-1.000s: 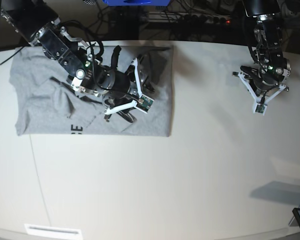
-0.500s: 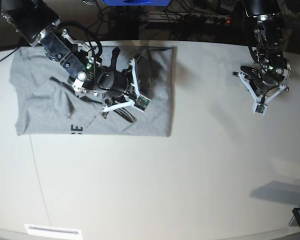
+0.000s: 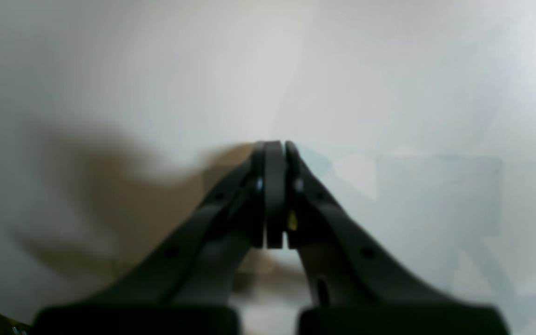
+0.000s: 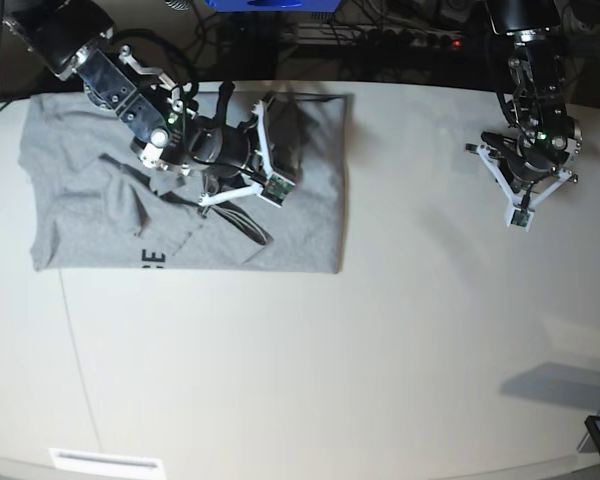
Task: Fold the T-shirt properly
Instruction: 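Press and smooth the folded flap with the right gripper, then drag the right gripper across the folded shirt toward its collar edge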
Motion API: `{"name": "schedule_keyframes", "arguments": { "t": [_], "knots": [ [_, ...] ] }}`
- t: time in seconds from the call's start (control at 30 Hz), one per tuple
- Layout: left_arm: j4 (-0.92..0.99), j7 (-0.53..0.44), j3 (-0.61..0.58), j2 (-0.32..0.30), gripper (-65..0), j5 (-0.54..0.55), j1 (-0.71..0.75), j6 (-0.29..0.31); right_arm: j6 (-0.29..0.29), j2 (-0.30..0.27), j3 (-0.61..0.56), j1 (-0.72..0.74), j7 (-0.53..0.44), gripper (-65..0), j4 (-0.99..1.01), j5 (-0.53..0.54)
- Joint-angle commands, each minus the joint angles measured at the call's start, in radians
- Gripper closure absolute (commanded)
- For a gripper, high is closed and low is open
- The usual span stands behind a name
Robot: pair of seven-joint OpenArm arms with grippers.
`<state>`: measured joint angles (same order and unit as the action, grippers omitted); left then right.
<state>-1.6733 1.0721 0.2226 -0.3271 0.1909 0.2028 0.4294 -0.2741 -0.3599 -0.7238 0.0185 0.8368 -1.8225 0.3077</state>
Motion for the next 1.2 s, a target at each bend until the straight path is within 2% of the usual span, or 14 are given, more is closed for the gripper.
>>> {"name": "schedule_keyframes", "arguments": {
  "t": [0.0,0.2,0.43,0.7,0.8,1.07,1.17],
  "knots": [
    [0.005,0.026,-0.002,-0.005,0.0,0.011,0.005,0.012,0.002,0.002,0.016,0.008,-0.021,0.0,-0.035,0.005],
    [0.015,0.026,-0.007,-0.005,0.0,0.011,0.004,0.012,0.002,-0.009,0.122,-0.044,-0.004,0.0,-0.049,0.005],
    [0.112,0.024,-0.01,-0.004,0.0,0.009,-0.03,0.012,0.002,-0.021,0.166,-0.084,-0.006,0.0,-0.055,0.005],
    [0.117,-0.01,-0.012,-0.005,0.0,0.009,-0.032,0.012,0.002,-0.024,0.226,-0.137,-0.004,0.0,-0.096,0.005],
    [0.118,-0.01,-0.012,-0.005,0.0,0.009,-0.032,0.012,0.002,-0.024,0.249,-0.153,0.029,0.0,-0.108,0.005],
    [0.118,-0.01,-0.012,-0.005,0.0,0.009,-0.055,0.012,0.002,-0.011,0.284,-0.193,0.046,0.0,-0.108,0.006],
    [0.118,-0.01,-0.012,-0.005,0.0,0.009,-0.058,0.012,0.002,0.011,0.289,-0.219,0.055,0.0,-0.108,0.006]
  ]
}}
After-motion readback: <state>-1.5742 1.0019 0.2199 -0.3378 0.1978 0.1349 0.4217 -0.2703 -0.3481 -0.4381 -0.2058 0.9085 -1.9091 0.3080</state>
